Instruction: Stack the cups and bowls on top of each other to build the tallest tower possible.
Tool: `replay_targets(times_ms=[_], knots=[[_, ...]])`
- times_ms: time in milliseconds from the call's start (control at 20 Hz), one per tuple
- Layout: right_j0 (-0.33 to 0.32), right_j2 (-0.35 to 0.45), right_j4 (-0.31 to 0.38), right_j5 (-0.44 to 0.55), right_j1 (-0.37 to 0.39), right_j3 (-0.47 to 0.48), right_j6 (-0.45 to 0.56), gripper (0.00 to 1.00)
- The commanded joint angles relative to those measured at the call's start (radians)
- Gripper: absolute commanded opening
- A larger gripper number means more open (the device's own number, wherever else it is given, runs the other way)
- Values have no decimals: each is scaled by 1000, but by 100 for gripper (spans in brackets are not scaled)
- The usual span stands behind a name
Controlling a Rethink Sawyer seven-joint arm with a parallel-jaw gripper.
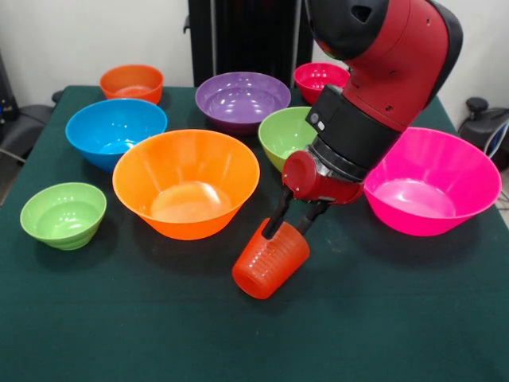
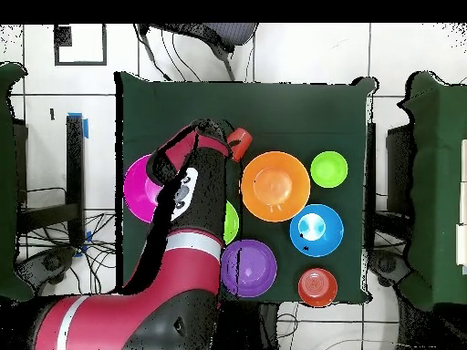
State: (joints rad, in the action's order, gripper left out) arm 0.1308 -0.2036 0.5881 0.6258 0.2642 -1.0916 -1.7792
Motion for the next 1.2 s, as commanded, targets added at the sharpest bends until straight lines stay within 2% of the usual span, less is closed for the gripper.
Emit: replay_targets(times_ms=[50, 550, 600, 800, 1200], knots=[[-4, 70, 76, -62, -13, 37, 87, 100], [-27, 92, 85, -66, -19, 62, 115, 100], [-30, 92, 82, -59, -21, 66, 113, 0], [-50, 108, 57, -37, -16, 54, 117, 0], [-61, 135, 50, -18, -1, 51, 156, 0]])
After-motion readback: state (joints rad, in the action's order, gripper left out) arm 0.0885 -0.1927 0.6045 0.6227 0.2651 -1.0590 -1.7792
